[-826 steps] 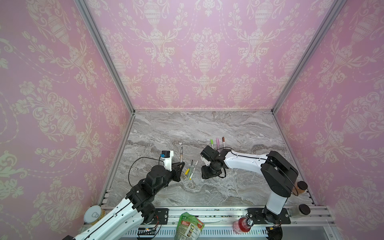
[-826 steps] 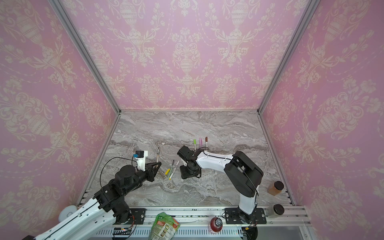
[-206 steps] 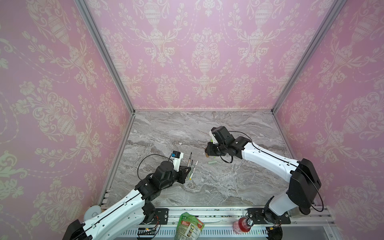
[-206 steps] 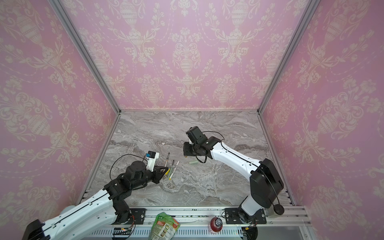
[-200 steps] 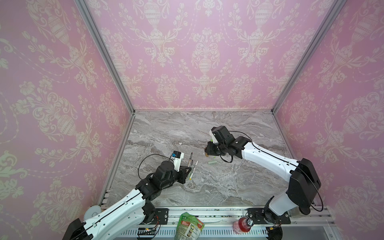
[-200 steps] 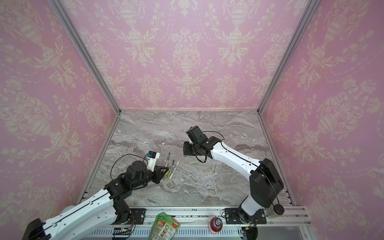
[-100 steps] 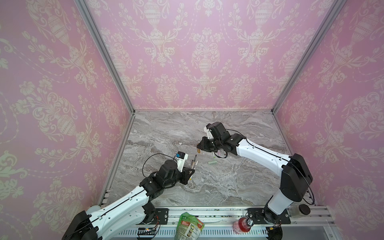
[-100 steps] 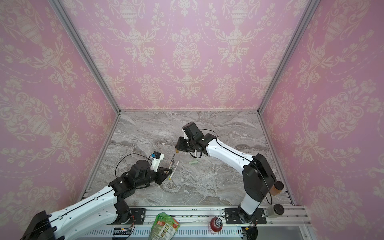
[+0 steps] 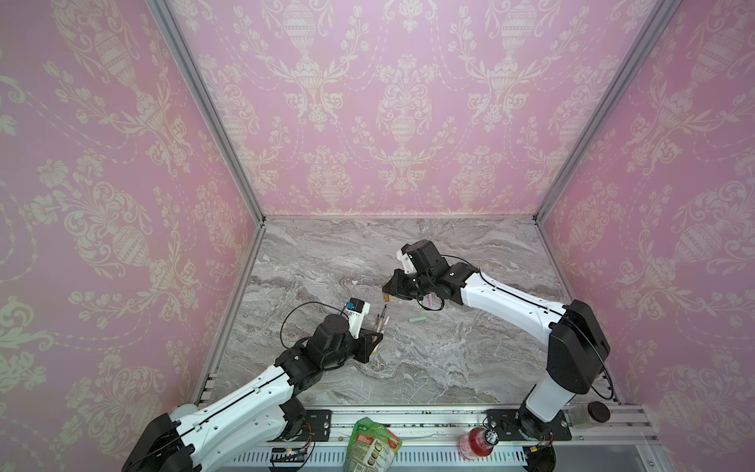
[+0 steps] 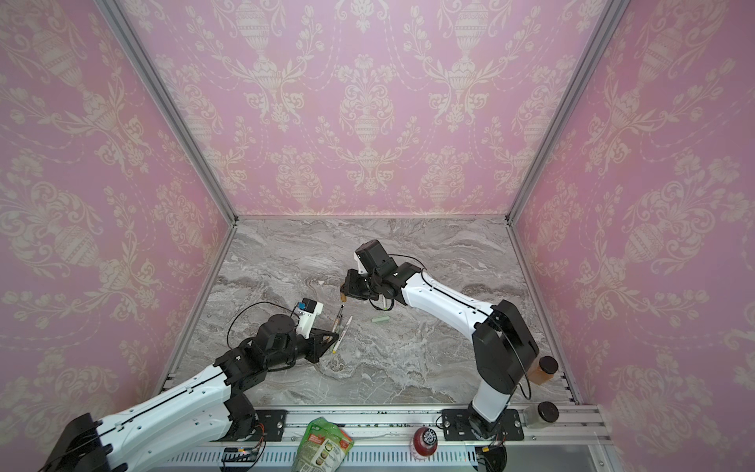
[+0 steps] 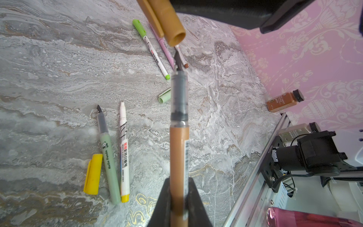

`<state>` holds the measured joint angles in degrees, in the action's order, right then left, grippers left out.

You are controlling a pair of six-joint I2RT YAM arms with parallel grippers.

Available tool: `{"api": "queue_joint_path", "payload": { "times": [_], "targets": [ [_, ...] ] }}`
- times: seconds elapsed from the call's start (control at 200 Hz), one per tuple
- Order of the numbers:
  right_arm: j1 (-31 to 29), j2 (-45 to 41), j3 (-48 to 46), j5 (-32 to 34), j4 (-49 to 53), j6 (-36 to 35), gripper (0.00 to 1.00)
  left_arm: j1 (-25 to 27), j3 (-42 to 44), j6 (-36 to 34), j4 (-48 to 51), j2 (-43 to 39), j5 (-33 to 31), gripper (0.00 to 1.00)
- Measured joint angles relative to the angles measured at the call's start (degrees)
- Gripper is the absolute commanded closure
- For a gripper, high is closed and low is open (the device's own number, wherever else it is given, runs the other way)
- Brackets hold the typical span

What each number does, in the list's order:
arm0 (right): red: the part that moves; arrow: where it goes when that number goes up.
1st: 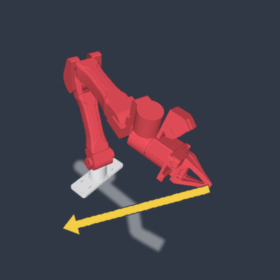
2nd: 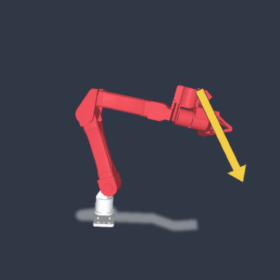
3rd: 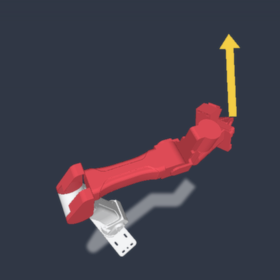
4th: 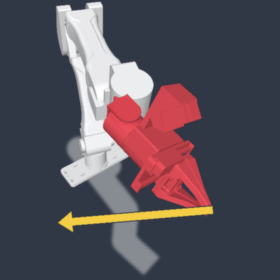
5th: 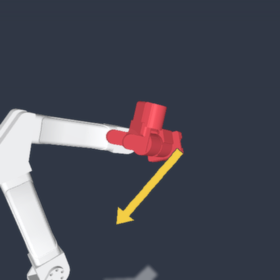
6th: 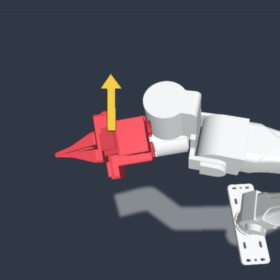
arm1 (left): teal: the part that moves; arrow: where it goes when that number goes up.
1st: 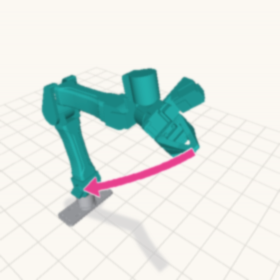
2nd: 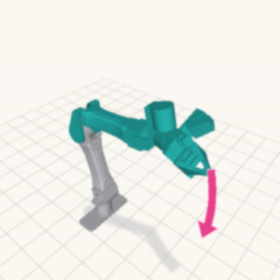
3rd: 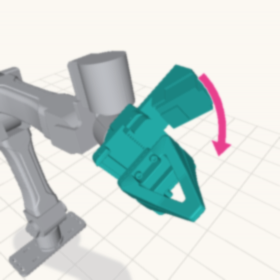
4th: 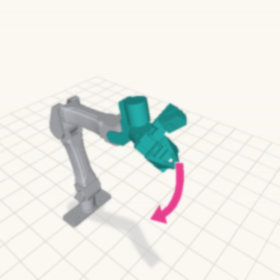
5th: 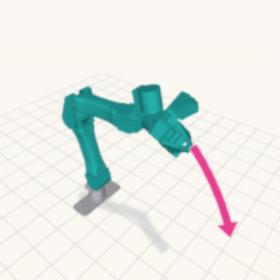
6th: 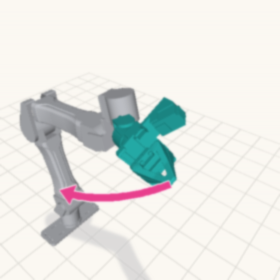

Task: Insert the pens into the pen caps
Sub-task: 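Lift the tan cap with the right gripper above the tan pen tip, then lower the tan cap onto the pen tip held by the left gripper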

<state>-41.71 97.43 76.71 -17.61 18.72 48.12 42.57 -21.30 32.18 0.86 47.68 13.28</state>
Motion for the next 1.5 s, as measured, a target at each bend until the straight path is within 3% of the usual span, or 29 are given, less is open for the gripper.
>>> {"api": "queue_joint_path", "payload": {
  "times": [1.501],
  "targets": [
    [-2.58,-1.73,-1.92,1.14,-5.92,1.68,1.00,0.07,0.22,2.23,-2.19,-2.27,-5.14,1.00]
  ]
}}
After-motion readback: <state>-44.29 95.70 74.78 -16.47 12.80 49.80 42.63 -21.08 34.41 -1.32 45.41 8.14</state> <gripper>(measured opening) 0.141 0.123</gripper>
